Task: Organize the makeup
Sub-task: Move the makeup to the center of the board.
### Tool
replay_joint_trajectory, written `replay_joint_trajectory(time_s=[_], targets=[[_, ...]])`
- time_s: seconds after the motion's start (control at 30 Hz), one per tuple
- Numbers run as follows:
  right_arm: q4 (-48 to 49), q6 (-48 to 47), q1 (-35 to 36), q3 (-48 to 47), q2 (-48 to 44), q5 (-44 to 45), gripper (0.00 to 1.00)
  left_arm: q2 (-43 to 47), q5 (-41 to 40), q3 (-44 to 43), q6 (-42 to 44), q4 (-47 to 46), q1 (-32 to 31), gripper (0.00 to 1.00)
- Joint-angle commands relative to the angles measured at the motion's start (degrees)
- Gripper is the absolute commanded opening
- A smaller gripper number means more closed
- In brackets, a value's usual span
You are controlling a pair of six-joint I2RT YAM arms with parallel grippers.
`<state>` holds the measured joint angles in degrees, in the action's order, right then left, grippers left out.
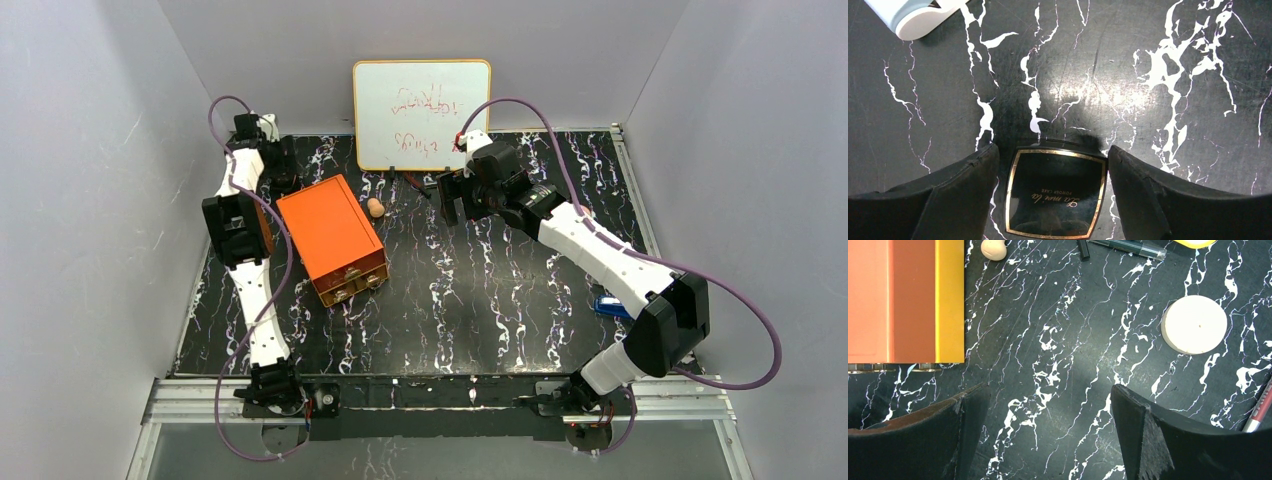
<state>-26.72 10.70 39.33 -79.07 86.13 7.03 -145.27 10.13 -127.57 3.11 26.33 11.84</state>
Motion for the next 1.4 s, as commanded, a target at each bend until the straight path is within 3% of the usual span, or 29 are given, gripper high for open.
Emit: replay_joint_trajectory(time_s=[0.0,0.1,0.17,0.2,0.27,0.3,0.93,1.37], targets=[[1.3,0.5,-0.3,-1.4,-0.3,-0.6,0.98,-1.2,3.8,4.2,-0.9,9.8,0.3,0.74],[0.9,0.5,-0.3,-1.5,-0.7,-0.2,0.98,-2.0,6.4,3.7,-1.2,9.9,0.2,0.62],[0.8,0.4,-0.3,-1.5,-1.0,0.1,0.98,-2.5,7.1,3.1,-1.4,10.4,0.3,0.48],[0.6,0.4,-0.3,-1.5,-1.1,0.2,0.98,-2.4,7.3,3.1,-1.4,10.6,0.2,0.38],[0.5,0.5,-0.3,-1.3,-1.4,0.2,0.98,-1.9,6.6,3.1,-2.2,10.6,0.3,0.08],[0.5,0.5,-0.3,-1.2,-1.5,0.2,0.98,-1.5,6.5,3.1,-2.4,10.5,0.3,0.01],[0.8,1.4,-0.3,2.7,-5.7,0.4,0.98,9.0,5.9,-6.4,-6.8,11.7,0.6,0.0],[0.2,2.2,-0.3,5.2,-9.1,0.6,0.98,14.8,0.2,-10.5,-6.7,12.5,0.9,0.0]])
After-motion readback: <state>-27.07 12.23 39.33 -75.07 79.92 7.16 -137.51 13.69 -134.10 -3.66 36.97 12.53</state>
